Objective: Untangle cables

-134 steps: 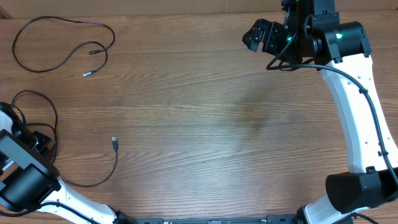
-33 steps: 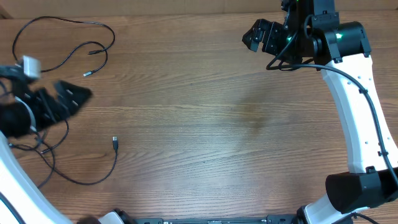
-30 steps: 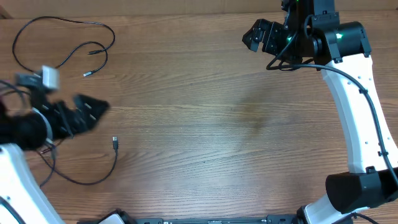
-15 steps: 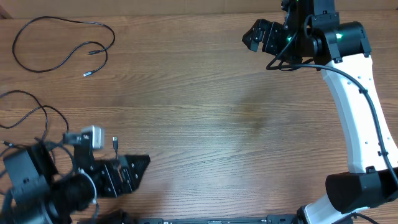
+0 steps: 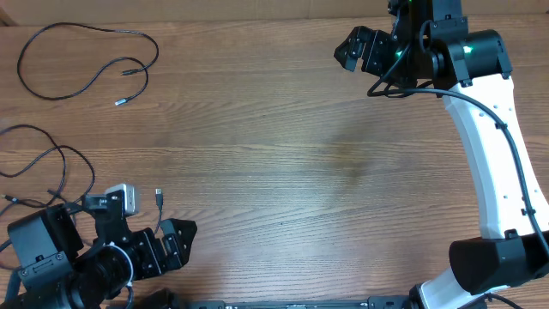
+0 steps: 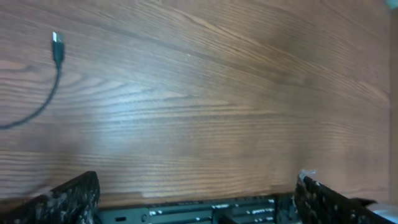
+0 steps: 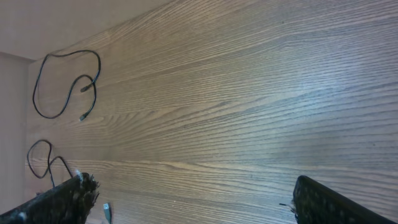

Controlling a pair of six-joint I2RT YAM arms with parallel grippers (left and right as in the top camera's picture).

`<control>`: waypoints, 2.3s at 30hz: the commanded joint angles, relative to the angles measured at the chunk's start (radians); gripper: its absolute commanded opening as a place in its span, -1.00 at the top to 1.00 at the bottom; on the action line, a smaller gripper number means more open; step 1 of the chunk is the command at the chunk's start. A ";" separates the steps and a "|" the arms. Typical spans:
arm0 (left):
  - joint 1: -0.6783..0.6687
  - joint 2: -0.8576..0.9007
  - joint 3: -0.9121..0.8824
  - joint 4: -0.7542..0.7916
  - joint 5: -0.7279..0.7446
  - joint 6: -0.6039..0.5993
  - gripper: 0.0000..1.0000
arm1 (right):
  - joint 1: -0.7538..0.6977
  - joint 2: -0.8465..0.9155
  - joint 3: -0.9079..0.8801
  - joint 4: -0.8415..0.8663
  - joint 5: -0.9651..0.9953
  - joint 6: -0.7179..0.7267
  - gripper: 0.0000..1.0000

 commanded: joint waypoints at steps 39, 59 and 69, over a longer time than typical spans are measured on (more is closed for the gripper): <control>-0.516 -0.708 -1.000 1.272 -0.146 0.034 -0.99 | -0.002 -0.029 0.003 0.004 0.008 -0.007 -1.00; -0.512 -0.794 -1.279 1.685 -0.509 -0.138 -0.99 | -0.002 -0.029 0.003 0.004 0.008 -0.008 -1.00; -0.490 -0.794 -1.279 1.589 -0.599 -0.048 -0.99 | -0.002 -0.029 0.003 0.004 0.008 -0.008 -1.00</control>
